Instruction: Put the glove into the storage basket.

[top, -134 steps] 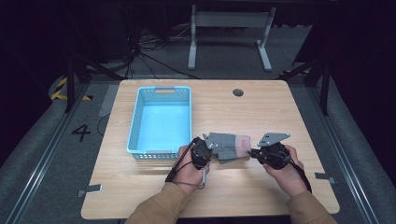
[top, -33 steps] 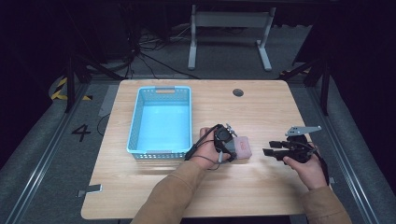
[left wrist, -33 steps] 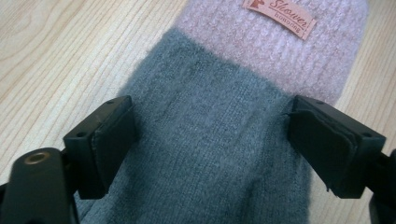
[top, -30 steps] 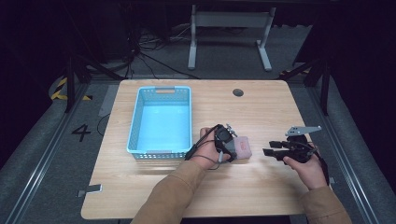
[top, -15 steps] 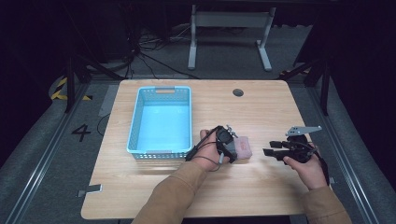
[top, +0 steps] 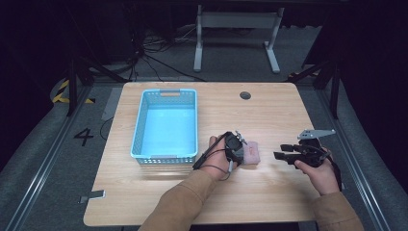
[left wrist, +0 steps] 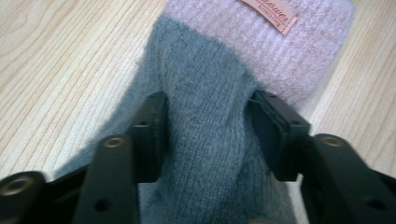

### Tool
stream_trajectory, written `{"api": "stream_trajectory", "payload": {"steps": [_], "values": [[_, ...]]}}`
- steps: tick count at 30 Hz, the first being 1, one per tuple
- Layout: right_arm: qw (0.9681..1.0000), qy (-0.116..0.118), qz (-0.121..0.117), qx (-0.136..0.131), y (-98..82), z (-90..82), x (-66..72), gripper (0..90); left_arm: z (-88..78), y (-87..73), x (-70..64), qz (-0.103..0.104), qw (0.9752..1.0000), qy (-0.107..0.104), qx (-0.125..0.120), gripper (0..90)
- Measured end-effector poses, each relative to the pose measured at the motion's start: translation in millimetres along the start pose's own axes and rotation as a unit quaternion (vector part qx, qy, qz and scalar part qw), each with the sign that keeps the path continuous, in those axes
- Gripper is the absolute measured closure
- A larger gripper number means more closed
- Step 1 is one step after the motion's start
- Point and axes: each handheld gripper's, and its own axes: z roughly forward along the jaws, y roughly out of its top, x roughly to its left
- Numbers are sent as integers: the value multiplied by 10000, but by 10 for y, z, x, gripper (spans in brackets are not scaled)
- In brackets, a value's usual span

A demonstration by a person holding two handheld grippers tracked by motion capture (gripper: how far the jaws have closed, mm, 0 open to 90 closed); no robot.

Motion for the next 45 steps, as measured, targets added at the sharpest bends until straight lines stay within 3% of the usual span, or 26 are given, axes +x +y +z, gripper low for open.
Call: {"api": "stream_trajectory", "payload": {"steps": [4,9,12,21,30,45], "values": [[10000,7,-16,1,2,5,4,489,-3,12,-41,52,10000,59,-7,629],[10000,-10,-23,15,0,9,2,490,-21,28,-85,80,9998,167,2,665],[9999,-22,-128,29,-1,11,-4,518,-54,45,-94,93,9999,128,11,676],[9999,-74,-95,13,7,8,-22,513,-215,73,-89,18,10000,-15,-82,676],[9999,-87,-111,98,15,65,-28,514,-536,103,-33,-76,9991,-187,-376,673],[9997,-55,-131,218,40,171,-63,520,-950,68,112,-141,9977,-179,-643,671]]}}
